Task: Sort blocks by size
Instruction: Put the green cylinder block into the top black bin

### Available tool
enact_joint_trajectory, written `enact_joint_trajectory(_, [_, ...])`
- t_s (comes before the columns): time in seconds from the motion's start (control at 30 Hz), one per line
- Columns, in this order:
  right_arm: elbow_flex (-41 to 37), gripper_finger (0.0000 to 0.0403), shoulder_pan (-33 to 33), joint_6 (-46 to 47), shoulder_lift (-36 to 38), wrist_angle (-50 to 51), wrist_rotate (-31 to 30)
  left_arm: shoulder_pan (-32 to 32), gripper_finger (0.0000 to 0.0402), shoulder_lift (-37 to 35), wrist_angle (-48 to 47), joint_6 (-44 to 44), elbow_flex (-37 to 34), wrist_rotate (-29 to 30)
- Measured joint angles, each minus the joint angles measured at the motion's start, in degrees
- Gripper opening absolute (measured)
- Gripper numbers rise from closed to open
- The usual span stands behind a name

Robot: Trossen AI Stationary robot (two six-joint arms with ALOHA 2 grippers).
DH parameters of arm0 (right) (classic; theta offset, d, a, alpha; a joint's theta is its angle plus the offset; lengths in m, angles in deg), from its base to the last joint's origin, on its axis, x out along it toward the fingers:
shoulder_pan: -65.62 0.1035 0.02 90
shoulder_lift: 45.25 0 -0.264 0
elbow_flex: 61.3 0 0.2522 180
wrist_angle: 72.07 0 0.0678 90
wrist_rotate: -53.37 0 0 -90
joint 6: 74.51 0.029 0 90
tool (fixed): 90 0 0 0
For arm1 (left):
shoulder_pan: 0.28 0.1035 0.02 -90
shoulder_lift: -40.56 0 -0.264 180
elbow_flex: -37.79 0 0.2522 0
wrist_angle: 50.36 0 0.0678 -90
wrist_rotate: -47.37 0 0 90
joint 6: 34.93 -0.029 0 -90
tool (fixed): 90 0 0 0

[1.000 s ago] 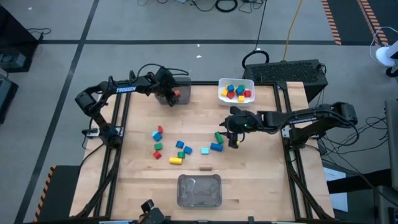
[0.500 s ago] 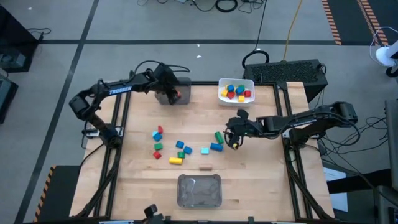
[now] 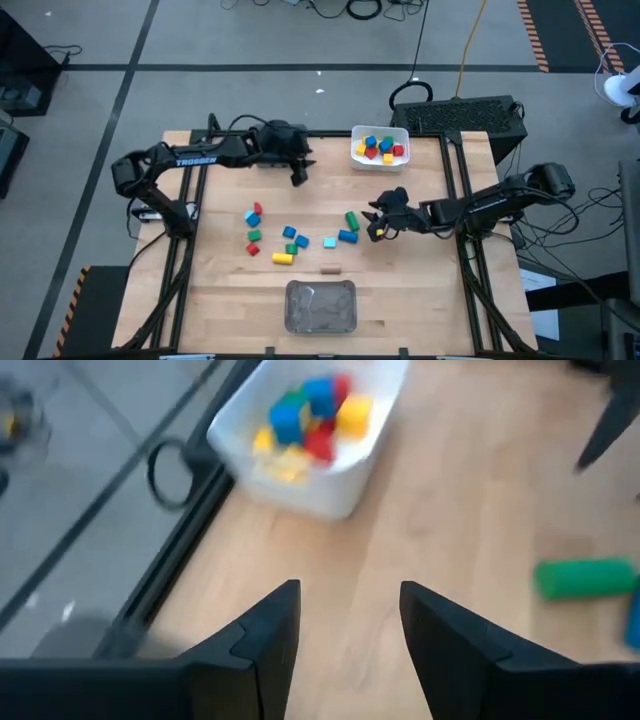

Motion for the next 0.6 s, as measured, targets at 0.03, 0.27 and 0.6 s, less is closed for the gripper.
enact_joint_trajectory(0.03, [0.00, 0.0168, 0.73, 0.56, 0.00, 0.39, -0.01, -0.78, 0.0176, 0.00, 1.25, 0.00, 0.00, 0.00])
enact_joint_trajectory(0.27, [0.00, 0.0168, 3.51, 6.55, -2.50, -0.11, -1.55, -5.04, 0.0176, 0.00, 3.87, 0.07, 0.00, 0.11])
enact_joint_trajectory(0.6, [1.15, 0.0168, 5.55, 16.66, -10.66, 0.05, -8.13, -8.74, 0.0176, 0.00, 3.83, -0.15, 0.00, 0.20])
